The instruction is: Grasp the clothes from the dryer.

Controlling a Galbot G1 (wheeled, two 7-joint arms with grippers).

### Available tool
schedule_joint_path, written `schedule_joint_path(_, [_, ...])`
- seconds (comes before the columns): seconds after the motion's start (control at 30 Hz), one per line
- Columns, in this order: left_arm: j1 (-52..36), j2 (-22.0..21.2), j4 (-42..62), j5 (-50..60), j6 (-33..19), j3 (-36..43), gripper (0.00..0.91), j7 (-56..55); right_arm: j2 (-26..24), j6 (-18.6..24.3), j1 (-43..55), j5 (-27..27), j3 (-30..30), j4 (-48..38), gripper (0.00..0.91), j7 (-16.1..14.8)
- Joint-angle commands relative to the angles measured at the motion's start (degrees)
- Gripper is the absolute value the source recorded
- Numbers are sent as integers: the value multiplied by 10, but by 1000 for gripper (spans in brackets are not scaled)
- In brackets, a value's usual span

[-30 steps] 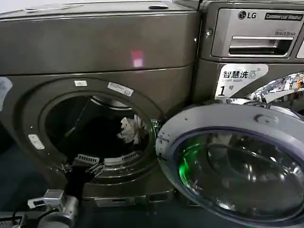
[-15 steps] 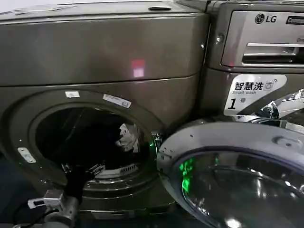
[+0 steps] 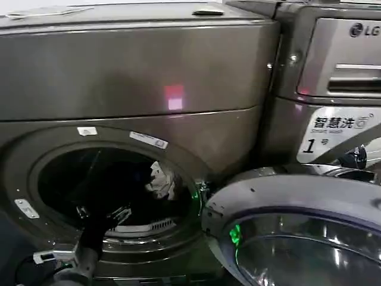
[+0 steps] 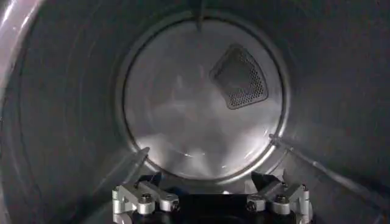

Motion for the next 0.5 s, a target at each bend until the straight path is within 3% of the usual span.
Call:
schedule_joint_path(0.03, [-2,0,4,0,-3,0,907,0,2,-1,0,1,0,5,907,-1])
schedule_joint_path(0.2, [-30,3,30,-11,-8,-5,907,-1,1,-1,-2,0,2,5,907,2])
schedule_joint_path(0.5, [-169,9,166,-11,-44,28,907,3,-4,0,-13,0,13,5,907,4])
